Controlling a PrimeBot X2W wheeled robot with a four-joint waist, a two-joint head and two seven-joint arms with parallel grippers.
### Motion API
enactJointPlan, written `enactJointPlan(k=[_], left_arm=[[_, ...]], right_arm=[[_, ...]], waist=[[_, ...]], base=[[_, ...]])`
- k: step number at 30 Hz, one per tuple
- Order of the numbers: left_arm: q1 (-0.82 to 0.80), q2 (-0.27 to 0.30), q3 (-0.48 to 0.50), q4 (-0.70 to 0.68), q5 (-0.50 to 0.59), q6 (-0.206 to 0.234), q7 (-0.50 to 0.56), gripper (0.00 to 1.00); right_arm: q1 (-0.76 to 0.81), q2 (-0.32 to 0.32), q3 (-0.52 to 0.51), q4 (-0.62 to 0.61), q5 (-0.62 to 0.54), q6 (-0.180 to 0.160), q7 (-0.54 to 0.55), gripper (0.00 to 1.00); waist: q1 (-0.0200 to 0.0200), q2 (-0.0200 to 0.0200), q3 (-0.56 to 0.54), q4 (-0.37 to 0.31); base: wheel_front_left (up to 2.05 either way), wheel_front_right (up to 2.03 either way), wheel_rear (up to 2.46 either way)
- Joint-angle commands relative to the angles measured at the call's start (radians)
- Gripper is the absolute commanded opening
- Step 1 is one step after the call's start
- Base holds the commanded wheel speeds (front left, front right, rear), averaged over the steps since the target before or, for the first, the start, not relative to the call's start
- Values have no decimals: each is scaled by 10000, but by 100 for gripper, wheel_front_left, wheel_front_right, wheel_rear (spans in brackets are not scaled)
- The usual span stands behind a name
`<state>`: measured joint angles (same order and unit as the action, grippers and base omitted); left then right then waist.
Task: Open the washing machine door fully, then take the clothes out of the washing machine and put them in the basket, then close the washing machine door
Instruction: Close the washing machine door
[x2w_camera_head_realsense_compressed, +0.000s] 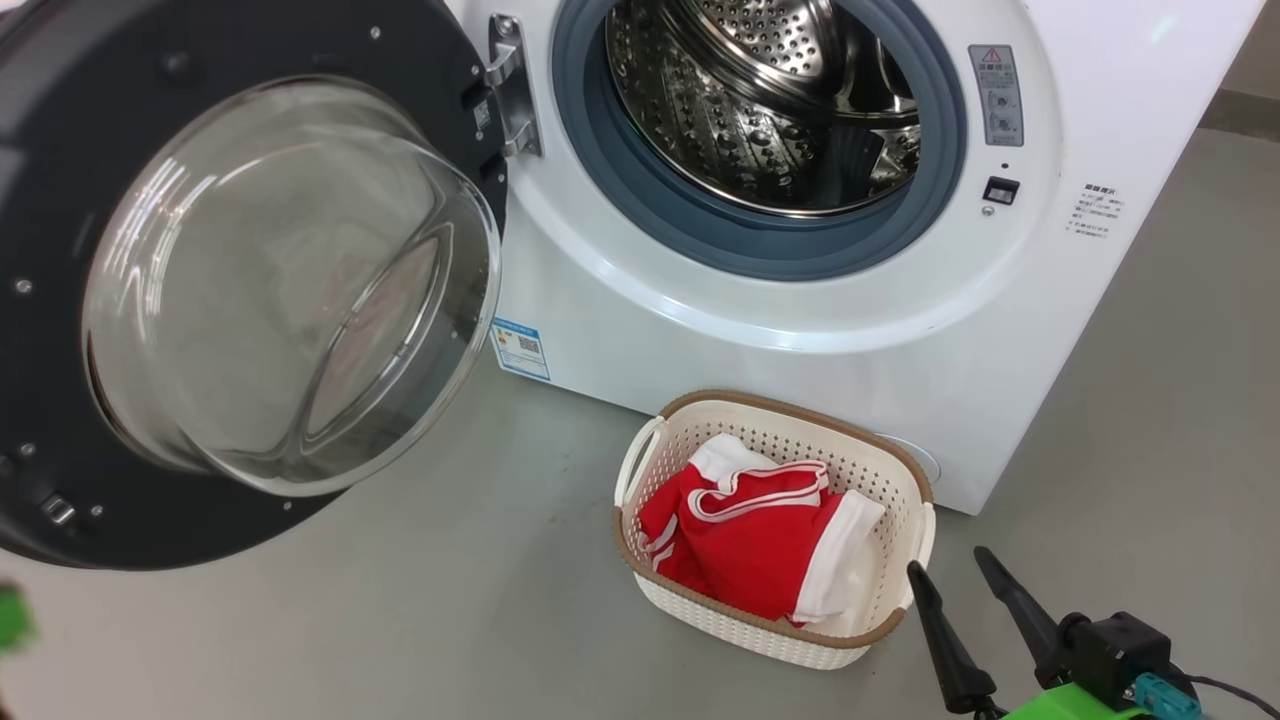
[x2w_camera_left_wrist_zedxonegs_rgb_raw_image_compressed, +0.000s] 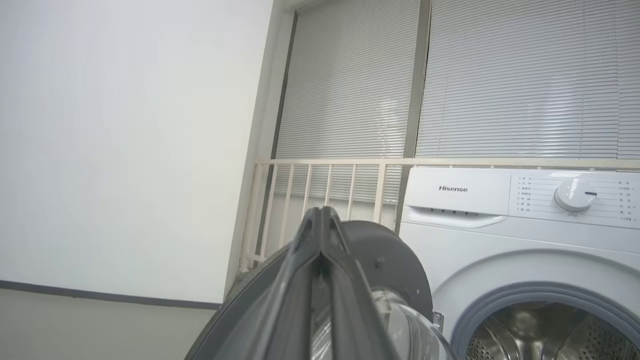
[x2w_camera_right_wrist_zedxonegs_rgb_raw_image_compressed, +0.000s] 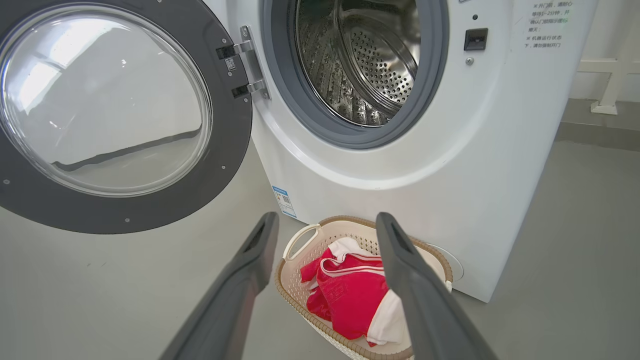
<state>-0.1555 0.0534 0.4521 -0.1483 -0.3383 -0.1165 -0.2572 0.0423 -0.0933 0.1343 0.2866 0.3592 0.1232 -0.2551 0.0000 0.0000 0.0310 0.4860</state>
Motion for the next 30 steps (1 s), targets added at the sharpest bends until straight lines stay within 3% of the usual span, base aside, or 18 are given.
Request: enactJointPlan(k=[1, 7, 10, 16, 21, 30], left_arm=[[-1108, 813, 645, 60, -89, -103, -46, 0], [-3465, 3085, 527, 1954, -941, -137, -46, 0], [-4148, 3557, 524, 2840, -1290, -138, -46, 0], [-5875, 4898, 239, 6704, -3131, -140, 372, 0], [-7016, 5743, -49, 9125, -4356, -141, 1593, 0], [-7911, 6350, -743, 11574, -5663, -141, 4275, 0]], right_arm=[[-115, -53, 67, -323, -71, 75, -67, 100], [34, 25, -246, -497, -180, 75, -67, 100], [71, 49, -354, -547, -220, 75, -67, 100], [11, 128, -492, -645, -339, 75, -67, 100], [-99, 139, -561, -662, -401, 75, -67, 100], [-265, 50, -501, -653, -462, 75, -67, 100]], waist=[[0, 0, 40, -24], [0, 0, 233, -62], [0, 0, 309, -54], [0, 0, 605, -203], [0, 0, 814, -262], [0, 0, 1065, -383]], base=[[0, 0, 0], [0, 0, 0], [0, 0, 0], [0, 0, 0], [0, 0, 0], [0, 0, 0]])
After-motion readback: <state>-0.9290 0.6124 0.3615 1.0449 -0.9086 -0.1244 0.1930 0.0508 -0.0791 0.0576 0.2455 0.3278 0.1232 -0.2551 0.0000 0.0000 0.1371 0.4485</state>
